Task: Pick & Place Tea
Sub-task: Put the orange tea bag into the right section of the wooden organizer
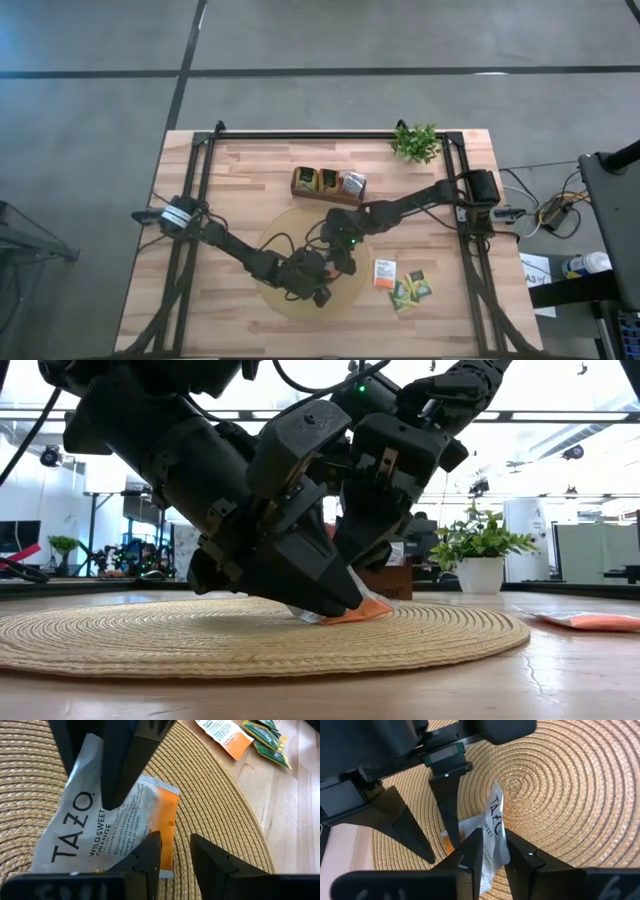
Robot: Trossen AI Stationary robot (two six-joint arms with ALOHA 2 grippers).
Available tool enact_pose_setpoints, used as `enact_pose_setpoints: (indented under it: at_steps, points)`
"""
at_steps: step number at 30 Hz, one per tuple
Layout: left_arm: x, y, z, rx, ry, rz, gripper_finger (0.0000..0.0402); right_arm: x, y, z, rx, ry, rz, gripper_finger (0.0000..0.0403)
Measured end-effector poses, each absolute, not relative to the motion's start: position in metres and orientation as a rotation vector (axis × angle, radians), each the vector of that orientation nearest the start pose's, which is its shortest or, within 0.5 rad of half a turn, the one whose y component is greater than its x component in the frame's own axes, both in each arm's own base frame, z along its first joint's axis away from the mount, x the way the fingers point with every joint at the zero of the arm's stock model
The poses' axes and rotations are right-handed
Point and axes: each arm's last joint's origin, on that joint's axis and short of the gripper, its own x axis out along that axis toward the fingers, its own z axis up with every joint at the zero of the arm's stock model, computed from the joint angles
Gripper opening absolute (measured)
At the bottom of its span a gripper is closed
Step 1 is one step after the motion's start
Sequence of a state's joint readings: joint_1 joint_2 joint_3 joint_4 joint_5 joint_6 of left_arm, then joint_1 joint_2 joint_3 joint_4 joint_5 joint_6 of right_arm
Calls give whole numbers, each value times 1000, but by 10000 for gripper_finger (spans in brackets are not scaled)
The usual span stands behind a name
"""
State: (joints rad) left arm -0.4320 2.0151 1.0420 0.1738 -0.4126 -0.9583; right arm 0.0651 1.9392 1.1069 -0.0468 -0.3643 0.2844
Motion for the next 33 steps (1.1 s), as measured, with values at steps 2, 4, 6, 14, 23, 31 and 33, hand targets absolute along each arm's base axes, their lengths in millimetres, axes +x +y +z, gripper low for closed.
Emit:
enact_pose_setpoints:
  at_steps: [2, 4, 6, 14, 23, 31, 33]
  points:
    - [356, -151, 106, -588, 662, 324, 110, 384, 33, 136, 396, 928, 270, 72]
    - [356, -151, 105, -588, 662, 324, 110, 383, 32, 135, 396, 930, 267, 79]
    - [356, -151, 106, -589, 662, 324, 110, 383, 31, 135, 388, 930, 269, 84]
    - [356, -151, 106, -594, 653, 335, 110, 382, 32, 135, 388, 932, 307, 68]
    - [356, -151, 108, -598, 647, 336, 110, 382, 30, 133, 383, 943, 300, 16]
    - [347, -147, 132, -557, 610, 389, 110, 374, 21, 143, 287, 992, 202, 8]
    - [341, -145, 143, -535, 591, 435, 110, 372, 16, 156, 273, 951, 177, 8]
